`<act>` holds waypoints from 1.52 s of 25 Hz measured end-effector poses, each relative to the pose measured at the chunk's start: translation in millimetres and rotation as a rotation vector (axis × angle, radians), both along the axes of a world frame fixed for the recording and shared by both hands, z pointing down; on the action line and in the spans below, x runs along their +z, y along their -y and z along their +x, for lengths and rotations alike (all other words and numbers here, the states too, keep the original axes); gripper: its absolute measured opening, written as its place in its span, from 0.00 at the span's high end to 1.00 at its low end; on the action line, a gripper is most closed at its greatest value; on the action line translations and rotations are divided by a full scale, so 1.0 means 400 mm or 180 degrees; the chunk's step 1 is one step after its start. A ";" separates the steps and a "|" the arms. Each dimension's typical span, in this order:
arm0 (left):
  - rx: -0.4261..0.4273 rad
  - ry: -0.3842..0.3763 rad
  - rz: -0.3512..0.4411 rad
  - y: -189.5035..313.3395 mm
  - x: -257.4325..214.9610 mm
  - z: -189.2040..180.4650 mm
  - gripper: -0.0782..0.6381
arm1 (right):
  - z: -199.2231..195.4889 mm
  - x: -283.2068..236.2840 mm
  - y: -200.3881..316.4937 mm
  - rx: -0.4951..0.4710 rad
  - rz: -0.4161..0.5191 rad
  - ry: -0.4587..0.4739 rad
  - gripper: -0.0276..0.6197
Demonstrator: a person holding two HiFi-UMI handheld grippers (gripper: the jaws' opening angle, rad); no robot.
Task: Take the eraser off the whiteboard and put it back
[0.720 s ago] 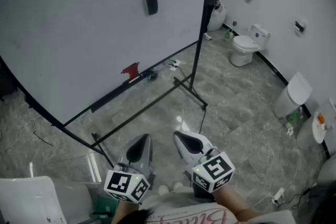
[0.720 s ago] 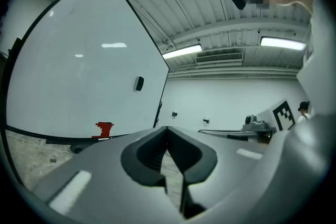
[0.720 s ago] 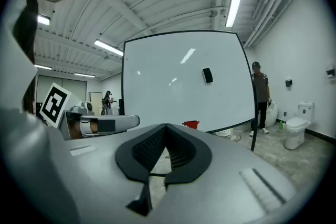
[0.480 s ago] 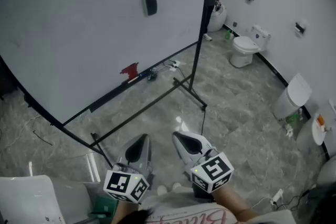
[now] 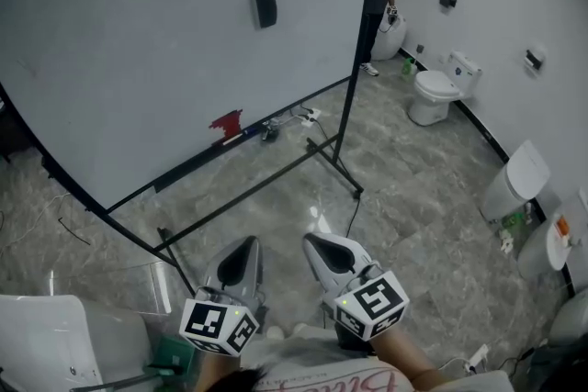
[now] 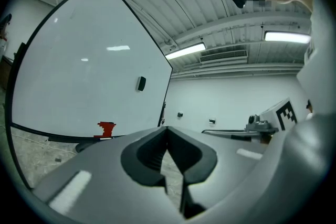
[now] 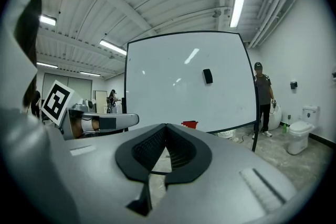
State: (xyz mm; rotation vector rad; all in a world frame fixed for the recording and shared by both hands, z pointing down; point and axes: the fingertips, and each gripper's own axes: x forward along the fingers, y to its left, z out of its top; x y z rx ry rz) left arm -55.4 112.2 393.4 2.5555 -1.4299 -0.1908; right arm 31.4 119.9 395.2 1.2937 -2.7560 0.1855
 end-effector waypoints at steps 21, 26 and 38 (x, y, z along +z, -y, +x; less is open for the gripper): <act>-0.0081 -0.0008 -0.0066 0.176 0.023 0.021 0.89 | 0.059 0.030 0.152 0.0024 -0.0090 0.0031 0.95; 0.0001 -0.0026 -0.0061 0.295 0.026 0.022 0.89 | 0.060 0.040 0.273 0.0095 -0.0115 0.0030 0.95; 0.0254 -0.0062 0.0114 0.618 -0.047 -0.018 0.89 | -0.021 -0.069 0.622 0.0180 0.0254 0.0089 0.95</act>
